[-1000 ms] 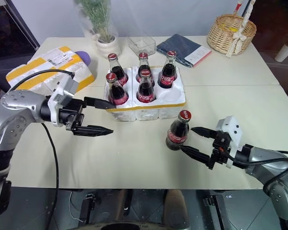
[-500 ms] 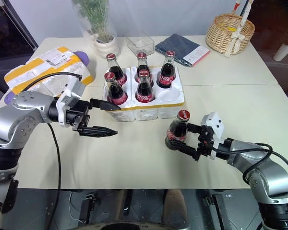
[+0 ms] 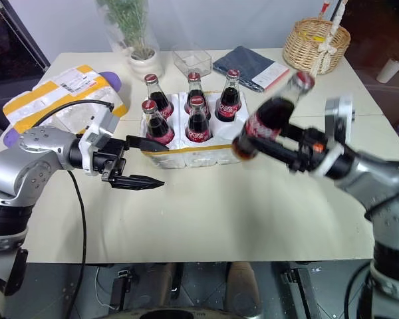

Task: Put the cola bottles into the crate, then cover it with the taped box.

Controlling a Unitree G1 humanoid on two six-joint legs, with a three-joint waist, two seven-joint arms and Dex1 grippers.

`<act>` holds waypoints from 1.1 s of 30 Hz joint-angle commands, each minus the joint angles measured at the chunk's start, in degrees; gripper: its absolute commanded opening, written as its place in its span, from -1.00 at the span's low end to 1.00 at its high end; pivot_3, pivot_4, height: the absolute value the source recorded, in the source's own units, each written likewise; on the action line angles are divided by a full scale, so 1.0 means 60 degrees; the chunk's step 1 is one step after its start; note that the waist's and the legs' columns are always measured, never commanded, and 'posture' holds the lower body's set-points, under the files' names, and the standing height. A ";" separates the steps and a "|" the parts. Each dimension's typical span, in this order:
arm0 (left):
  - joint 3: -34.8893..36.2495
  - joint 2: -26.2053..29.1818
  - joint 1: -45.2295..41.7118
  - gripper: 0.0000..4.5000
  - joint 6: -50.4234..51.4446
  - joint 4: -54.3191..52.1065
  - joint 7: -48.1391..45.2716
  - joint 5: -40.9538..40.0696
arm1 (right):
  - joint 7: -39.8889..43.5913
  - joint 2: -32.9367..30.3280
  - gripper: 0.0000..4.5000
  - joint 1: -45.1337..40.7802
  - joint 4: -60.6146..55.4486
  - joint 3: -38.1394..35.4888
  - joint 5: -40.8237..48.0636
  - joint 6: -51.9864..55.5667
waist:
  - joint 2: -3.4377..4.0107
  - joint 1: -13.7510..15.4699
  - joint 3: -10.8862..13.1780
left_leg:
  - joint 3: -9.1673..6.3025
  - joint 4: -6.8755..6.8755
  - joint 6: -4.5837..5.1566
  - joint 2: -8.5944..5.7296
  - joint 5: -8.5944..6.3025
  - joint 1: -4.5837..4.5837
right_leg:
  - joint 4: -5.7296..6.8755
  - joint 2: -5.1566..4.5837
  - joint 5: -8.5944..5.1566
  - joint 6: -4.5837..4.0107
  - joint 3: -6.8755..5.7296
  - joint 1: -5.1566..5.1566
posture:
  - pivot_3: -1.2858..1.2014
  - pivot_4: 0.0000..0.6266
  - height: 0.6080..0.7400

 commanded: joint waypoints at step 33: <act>0.5128 0.1708 0.3967 1.00 -0.0158 -0.2206 0.2903 0.0904 | 0.1846 -0.0834 0.99 -0.1895 0.1090 0.0609 -0.1942 0.1048 | -0.0004 0.0052 -0.0001 | -0.0010 -0.0025 0.0000 -0.0003 0.0000 -0.0018 | 0.0001 0.0000 0.0000 -0.0003 0.0000 -0.0031 | 0.03 -0.52 0.96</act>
